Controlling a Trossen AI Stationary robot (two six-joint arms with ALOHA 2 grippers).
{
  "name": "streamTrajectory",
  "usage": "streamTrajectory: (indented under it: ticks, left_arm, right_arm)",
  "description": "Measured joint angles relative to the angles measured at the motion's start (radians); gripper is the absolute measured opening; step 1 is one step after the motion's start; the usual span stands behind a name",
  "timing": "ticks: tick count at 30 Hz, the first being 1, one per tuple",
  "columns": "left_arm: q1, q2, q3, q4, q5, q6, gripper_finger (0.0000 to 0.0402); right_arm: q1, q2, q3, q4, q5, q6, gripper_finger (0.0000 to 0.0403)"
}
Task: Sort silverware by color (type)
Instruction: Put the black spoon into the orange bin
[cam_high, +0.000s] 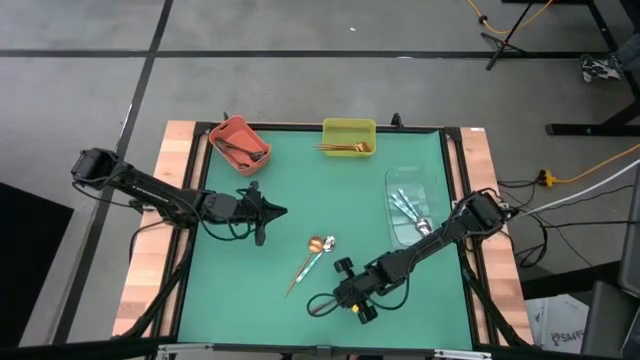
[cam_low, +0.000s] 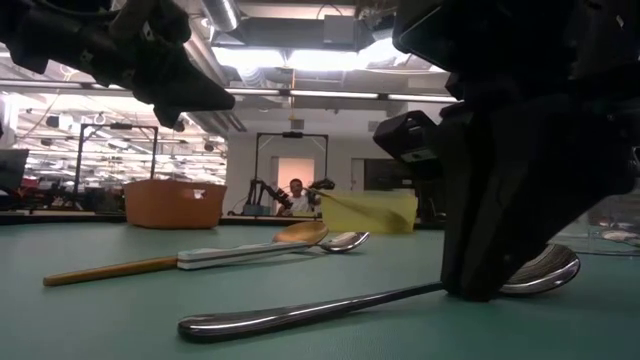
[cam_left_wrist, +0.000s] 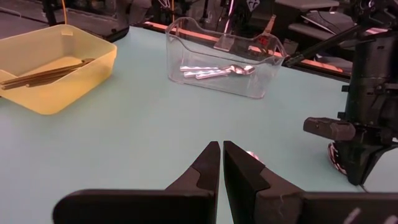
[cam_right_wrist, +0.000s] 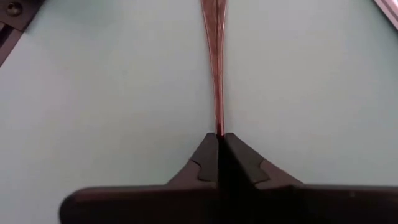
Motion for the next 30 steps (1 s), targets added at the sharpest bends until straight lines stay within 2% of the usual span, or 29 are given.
streamTrajectory:
  ticks: [18,27,30]
  left_arm:
    - [0.0,0.0,0.0,-0.002,0.0,-0.001,0.0013]
    - [0.0,0.0,0.0,-0.002,0.0,-0.001,0.0013]
    - [0.0,0.0,0.0,0.021,-0.039,-0.001,0.0013]
  right_arm:
    - [0.0,-0.012,-0.003,-0.004,0.019,0.002,0.0001]
    - [-0.01,-0.052,-0.006,0.007,0.122,0.003,0.0]
    - [-0.023,-0.059,-0.006,0.006,0.135,0.003,0.0]
